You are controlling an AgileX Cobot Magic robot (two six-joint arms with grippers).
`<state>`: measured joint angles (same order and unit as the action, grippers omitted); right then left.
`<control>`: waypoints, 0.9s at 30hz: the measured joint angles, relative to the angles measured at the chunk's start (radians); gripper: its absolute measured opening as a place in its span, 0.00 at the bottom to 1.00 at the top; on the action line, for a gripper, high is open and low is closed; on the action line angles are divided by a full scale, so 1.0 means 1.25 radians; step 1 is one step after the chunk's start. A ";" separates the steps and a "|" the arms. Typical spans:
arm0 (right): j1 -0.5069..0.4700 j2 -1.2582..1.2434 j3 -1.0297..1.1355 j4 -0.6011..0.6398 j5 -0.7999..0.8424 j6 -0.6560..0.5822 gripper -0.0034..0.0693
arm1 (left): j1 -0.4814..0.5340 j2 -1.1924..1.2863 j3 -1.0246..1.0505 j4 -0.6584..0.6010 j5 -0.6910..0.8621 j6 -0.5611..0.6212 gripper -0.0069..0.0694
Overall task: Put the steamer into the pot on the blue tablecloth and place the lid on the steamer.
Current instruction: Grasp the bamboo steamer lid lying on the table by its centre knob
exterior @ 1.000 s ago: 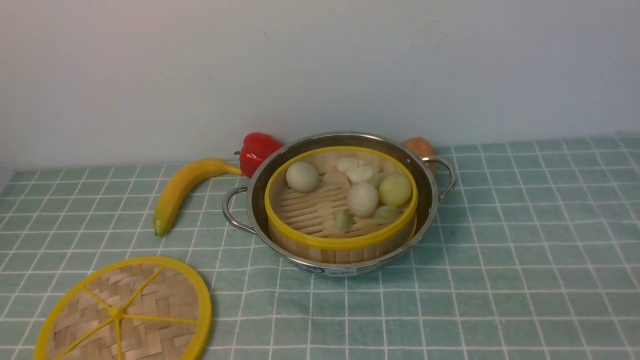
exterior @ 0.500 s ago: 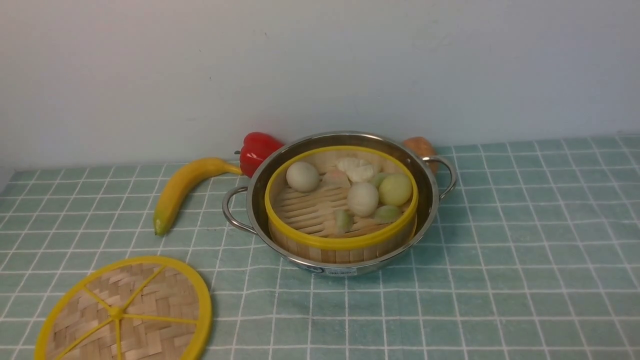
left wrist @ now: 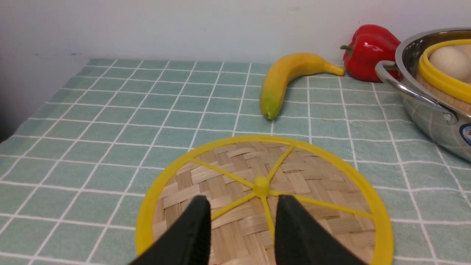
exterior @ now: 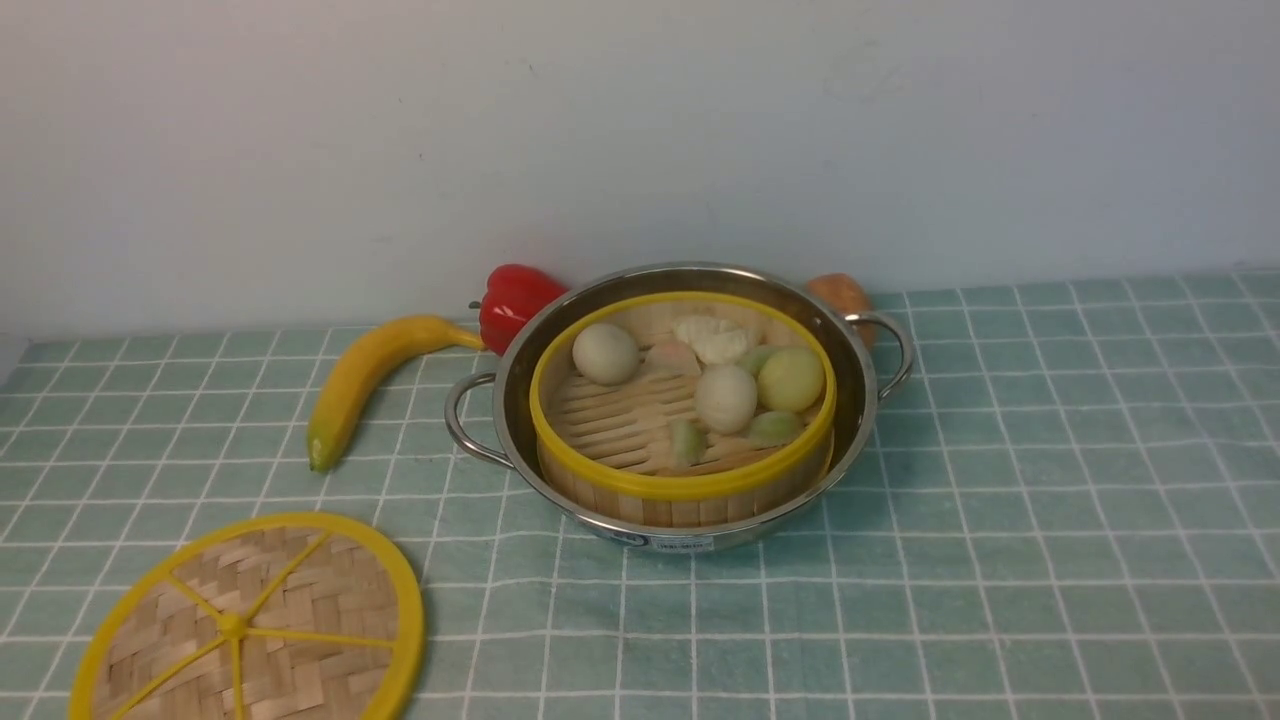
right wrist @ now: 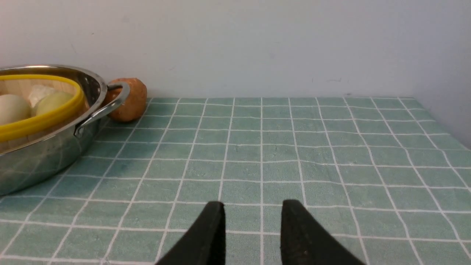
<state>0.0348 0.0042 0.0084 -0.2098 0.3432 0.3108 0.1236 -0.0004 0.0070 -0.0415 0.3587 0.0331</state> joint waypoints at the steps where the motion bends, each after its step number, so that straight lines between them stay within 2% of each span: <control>1: 0.000 0.000 0.000 0.007 0.000 -0.013 0.38 | 0.000 0.000 0.000 0.000 0.000 0.000 0.41; 9: 0.000 0.000 0.000 0.067 0.004 -0.122 0.38 | 0.000 0.000 0.000 0.000 0.000 0.000 0.41; 27: 0.000 0.000 0.000 0.077 0.006 -0.126 0.38 | 0.000 0.000 0.000 0.000 0.000 0.000 0.41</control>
<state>0.0348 0.0042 0.0084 -0.1134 0.3502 0.1539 0.1236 -0.0004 0.0070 -0.0415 0.3587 0.0331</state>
